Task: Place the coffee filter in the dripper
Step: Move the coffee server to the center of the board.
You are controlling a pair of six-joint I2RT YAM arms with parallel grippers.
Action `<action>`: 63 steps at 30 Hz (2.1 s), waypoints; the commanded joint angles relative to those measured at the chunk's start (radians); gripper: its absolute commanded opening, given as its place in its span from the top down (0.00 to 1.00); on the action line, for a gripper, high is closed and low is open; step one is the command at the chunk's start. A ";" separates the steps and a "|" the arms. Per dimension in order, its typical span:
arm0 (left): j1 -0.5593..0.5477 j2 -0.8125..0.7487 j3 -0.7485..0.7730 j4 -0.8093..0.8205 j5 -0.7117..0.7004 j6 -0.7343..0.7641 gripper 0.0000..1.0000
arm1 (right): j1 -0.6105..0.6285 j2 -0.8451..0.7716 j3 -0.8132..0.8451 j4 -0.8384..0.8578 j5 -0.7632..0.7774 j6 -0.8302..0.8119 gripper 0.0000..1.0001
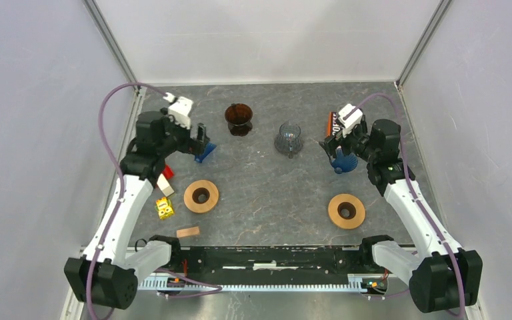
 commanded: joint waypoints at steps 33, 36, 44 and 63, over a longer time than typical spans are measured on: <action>-0.324 0.150 -0.071 0.119 -0.141 0.116 0.00 | 0.289 0.447 0.367 -0.243 0.138 -0.256 0.12; -0.324 0.139 -0.081 0.125 -0.159 0.123 0.00 | 0.307 0.546 0.486 -0.287 0.139 -0.238 0.14; -0.308 0.113 -0.084 0.134 -0.180 0.125 0.00 | 0.343 0.725 0.650 -0.384 0.132 -0.228 0.24; -0.290 0.083 -0.089 0.146 -0.185 0.117 0.00 | 0.346 0.960 0.861 -0.553 0.179 -0.250 0.52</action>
